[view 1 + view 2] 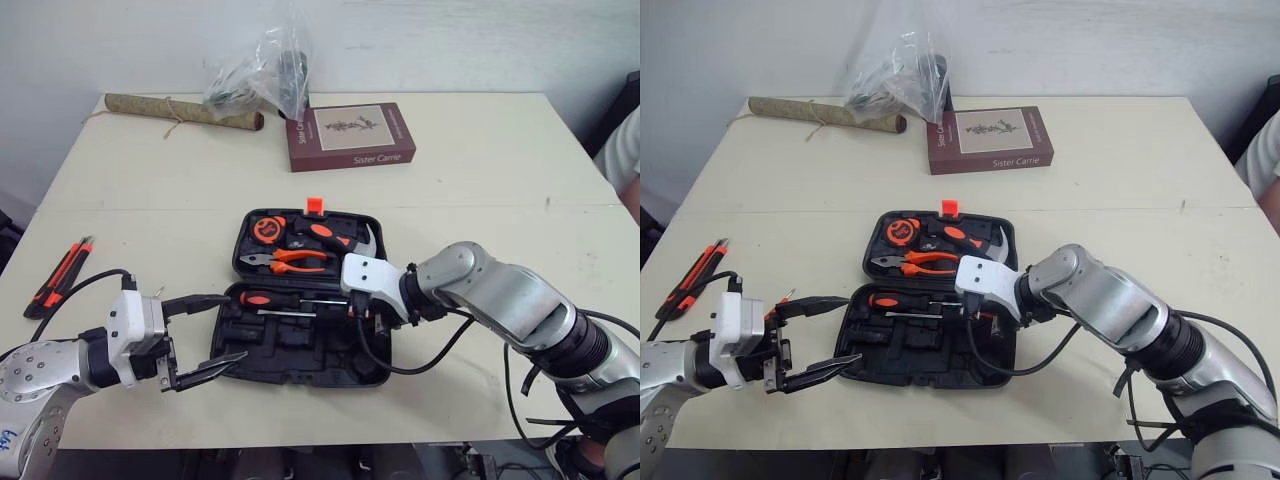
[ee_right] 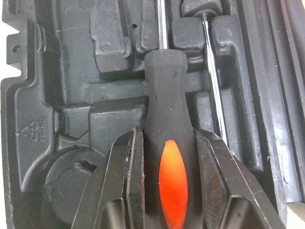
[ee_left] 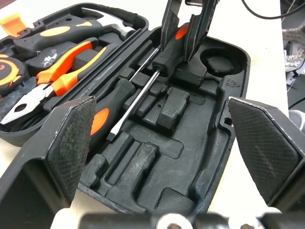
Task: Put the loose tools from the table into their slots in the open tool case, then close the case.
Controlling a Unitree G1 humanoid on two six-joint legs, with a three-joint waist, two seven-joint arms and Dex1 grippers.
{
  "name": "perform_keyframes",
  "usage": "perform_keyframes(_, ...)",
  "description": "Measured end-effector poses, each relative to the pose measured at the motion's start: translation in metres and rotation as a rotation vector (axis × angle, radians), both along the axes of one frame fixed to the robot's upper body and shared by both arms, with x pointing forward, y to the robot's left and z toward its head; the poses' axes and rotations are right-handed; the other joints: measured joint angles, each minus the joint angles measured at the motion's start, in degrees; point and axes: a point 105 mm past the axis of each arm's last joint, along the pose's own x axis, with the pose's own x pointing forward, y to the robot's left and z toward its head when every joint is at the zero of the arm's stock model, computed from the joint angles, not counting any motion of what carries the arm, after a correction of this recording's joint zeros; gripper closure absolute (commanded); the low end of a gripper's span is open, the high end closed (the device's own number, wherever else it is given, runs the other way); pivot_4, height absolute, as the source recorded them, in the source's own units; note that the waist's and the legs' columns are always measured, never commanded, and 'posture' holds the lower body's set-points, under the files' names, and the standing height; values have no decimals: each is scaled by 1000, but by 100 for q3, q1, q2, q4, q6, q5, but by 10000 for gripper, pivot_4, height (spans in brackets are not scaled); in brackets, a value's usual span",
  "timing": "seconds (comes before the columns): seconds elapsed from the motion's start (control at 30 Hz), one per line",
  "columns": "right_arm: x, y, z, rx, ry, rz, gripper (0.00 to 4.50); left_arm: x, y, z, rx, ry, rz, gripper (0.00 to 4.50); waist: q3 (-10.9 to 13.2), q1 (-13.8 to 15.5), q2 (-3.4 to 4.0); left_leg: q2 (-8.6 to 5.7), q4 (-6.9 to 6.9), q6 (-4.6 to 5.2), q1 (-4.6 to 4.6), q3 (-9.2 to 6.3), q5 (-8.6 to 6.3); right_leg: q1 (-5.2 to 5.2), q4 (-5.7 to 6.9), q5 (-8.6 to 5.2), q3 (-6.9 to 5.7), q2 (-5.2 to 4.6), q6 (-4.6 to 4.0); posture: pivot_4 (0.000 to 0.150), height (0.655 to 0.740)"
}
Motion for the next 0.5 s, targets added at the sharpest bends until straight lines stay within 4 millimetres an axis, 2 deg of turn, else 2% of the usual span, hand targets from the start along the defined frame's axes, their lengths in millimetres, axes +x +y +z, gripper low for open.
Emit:
perform_keyframes(0.37, 1, 2, -1, 22, 7, 12, 34422, 0, 1, 0, -1, 1, 8, 0, -3, -9, -5, 2, 0, 0, 4, 1, 0, 1, 3, 0, 2, 1, 0, 1500, 7400)
perform_keyframes(0.5, -8, -1, 1, 35, 72, 62, 34422, -1, 2, -2, -2, 13, 16, 0, -3, 1, -5, 0, 0, 0, 0, 1, 0, -1, 1, 0, 1, 2, 0, 1500, 7400)
